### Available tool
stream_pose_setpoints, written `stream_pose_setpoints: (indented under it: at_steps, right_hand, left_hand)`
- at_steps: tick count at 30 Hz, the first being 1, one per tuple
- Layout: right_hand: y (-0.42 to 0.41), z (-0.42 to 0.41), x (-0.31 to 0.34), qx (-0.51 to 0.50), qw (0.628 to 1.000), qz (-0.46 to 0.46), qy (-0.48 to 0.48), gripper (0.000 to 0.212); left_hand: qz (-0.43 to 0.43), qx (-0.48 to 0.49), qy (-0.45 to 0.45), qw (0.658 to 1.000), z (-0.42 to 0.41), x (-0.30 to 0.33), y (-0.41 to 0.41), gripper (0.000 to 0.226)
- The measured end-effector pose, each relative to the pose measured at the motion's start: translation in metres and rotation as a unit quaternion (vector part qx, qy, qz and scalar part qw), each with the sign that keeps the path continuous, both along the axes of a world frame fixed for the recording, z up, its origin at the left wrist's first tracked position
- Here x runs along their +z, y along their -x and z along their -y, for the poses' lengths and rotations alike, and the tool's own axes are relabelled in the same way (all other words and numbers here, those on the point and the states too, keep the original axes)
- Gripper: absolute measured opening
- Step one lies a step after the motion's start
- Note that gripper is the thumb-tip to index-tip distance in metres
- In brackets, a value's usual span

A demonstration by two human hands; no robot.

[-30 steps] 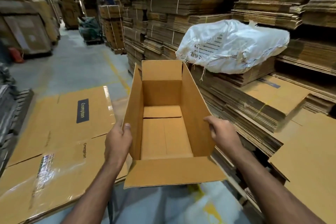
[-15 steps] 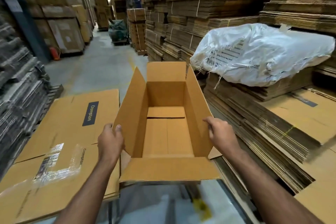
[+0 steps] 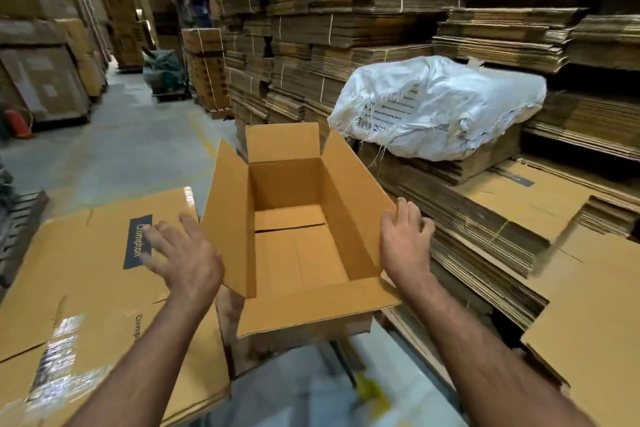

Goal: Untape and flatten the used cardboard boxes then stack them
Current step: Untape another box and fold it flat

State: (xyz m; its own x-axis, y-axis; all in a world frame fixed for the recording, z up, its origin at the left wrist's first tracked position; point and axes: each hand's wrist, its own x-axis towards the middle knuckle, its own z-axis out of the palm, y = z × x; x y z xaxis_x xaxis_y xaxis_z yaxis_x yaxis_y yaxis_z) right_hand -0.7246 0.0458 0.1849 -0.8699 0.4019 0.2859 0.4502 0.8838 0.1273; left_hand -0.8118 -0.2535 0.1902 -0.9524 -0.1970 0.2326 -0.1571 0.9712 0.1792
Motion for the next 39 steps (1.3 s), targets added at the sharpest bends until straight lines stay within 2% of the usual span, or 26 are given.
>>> stream_pose_setpoints:
  at_steps: [3,5,8,10,13,17,20,23,28,35,37,39]
  right_hand:
    - [-0.012,0.003,-0.014,-0.063,0.996,0.056,-0.025,0.086]
    - [-0.013,0.005,-0.018,-0.052,0.992,0.098,-0.057,0.094]
    - [-0.007,0.007,-0.021,0.009,0.987,0.133,-0.086,0.068]
    - [0.001,0.009,-0.022,0.012,0.988,0.143,-0.054,0.067]
    - [0.011,0.006,-0.026,-0.018,0.983,0.17,0.069,0.082]
    - [0.021,0.003,-0.035,-0.036,0.962,0.196,0.185,0.096]
    - [0.026,-0.003,-0.038,-0.021,0.946,0.206,0.251,0.109]
    - [0.026,-0.01,-0.043,-0.003,0.924,0.255,0.285,0.128]
    - [0.031,-0.014,-0.057,0.001,0.914,0.282,0.293,0.139]
    - [0.028,-0.011,-0.067,-0.011,0.925,0.288,0.246,0.138]
    - [0.026,-0.011,-0.066,-0.009,0.927,0.285,0.245,0.136]
    - [0.024,-0.009,-0.065,-0.005,0.931,0.278,0.235,0.134]
  left_hand:
    - [-0.015,-0.061,0.169,0.984,-0.007,0.002,-0.002,0.058]
    - [0.013,-0.109,0.252,0.961,-0.016,0.007,-0.003,0.046]
    - [0.083,-0.139,0.316,0.935,-0.028,0.002,0.001,0.048]
    - [0.116,-0.137,0.331,0.926,-0.036,-0.003,0.001,0.062]
    - [0.145,-0.146,0.285,0.936,-0.048,-0.008,0.003,0.098]
    - [0.258,-0.149,0.187,0.936,-0.052,-0.024,0.011,0.124]
    - [0.332,-0.148,0.141,0.921,-0.051,-0.044,0.018,0.13]
    - [0.37,-0.165,0.074,0.911,-0.039,-0.061,0.025,0.133]
    - [0.359,-0.191,-0.023,0.913,-0.03,-0.076,0.028,0.137]
    - [0.349,-0.176,0.041,0.919,-0.041,-0.066,0.02,0.139]
    - [0.324,-0.196,0.102,0.92,-0.047,-0.061,0.015,0.128]
    - [0.276,-0.268,0.129,0.914,-0.057,-0.057,0.005,0.1]
